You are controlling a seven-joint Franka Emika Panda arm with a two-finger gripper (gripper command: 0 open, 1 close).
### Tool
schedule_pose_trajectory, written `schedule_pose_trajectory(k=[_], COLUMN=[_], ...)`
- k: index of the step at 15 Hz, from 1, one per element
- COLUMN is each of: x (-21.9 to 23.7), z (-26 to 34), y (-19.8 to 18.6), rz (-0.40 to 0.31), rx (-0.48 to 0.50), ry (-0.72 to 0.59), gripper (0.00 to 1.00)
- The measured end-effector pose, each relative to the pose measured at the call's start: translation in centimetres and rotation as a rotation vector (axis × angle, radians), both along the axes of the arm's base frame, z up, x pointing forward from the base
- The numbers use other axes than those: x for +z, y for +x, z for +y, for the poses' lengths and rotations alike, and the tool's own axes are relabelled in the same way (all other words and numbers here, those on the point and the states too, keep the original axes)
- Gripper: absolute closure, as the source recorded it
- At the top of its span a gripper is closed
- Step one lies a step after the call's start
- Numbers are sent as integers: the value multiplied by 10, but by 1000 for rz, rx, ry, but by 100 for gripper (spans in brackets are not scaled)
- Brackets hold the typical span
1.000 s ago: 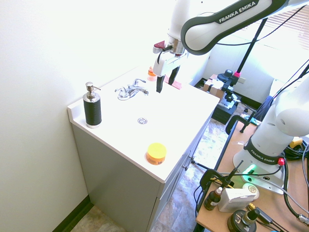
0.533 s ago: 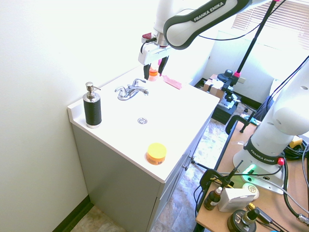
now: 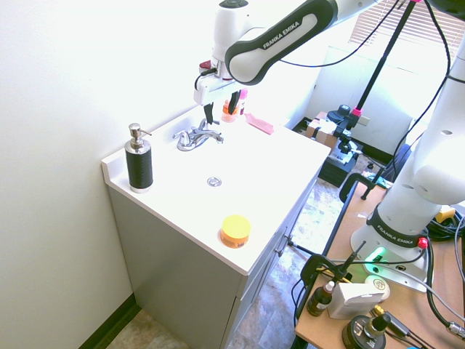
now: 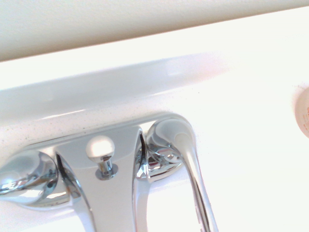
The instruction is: Turn off the cold water
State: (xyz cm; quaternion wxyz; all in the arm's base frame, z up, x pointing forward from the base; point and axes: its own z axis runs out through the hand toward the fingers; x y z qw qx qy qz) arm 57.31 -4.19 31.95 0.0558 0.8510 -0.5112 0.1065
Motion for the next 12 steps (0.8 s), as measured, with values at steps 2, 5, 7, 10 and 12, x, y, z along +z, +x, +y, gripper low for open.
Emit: schedule_pose_trajectory(k=[2,5,7,10,12], x=[-13,-23,-22,-22,-21], z=[-3,-10,-22,-31,-40], y=[4,9,9,8,9], rz=[1,7,4,0,-6], rx=[-9,-20,-33,-42,-51], ry=[-23,-41,-58,-67,-76], gripper=[0,0,0,0,0])
